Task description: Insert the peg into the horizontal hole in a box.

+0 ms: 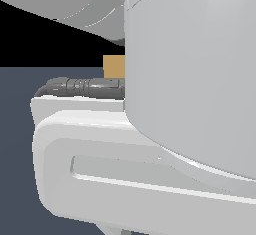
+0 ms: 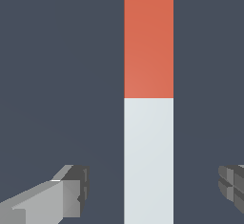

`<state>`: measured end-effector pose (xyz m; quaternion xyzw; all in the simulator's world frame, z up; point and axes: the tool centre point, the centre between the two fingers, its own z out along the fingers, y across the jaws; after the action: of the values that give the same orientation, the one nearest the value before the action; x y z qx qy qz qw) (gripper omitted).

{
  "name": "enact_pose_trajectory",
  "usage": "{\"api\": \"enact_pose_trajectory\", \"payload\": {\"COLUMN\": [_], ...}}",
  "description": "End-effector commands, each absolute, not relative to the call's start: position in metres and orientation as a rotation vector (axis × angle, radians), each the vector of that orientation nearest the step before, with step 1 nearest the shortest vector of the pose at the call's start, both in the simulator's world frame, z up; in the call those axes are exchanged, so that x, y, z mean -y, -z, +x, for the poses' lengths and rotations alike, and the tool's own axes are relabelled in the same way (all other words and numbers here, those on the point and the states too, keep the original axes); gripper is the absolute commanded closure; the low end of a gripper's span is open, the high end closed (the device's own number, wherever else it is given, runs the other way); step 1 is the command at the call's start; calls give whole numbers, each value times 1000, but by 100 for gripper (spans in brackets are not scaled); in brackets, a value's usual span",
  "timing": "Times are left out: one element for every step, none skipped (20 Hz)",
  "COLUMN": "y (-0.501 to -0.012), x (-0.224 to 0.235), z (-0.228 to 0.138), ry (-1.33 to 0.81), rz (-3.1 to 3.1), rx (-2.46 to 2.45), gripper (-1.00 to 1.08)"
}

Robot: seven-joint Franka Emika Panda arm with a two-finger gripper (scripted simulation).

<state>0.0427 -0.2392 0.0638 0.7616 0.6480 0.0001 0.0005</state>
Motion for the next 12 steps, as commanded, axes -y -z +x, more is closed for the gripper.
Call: {"api": "enact_pose_trajectory", "payload": {"y": [-55, -50, -44, -38, -33, -28, -25, -22, -20, -18, -18, -18], "x": [239, 239, 239, 239, 239, 239, 239, 239, 239, 239, 239, 240], "z": [42, 42, 42, 42, 42, 42, 42, 42, 42, 42, 43, 43], "ry": [1, 1, 1, 1, 1, 0, 0, 0, 0, 0, 0, 0], "rz": [2393, 2393, 2393, 2393, 2393, 2393, 2393, 2393, 2393, 2393, 2393, 2393], "rx": [-2036, -2036, -2036, -2036, -2036, -2036, -2036, -2036, -2036, -2036, -2036, -2036], "gripper": [-92, -92, -92, -92, -92, -92, -92, -92, -92, -92, -92, -92]}}
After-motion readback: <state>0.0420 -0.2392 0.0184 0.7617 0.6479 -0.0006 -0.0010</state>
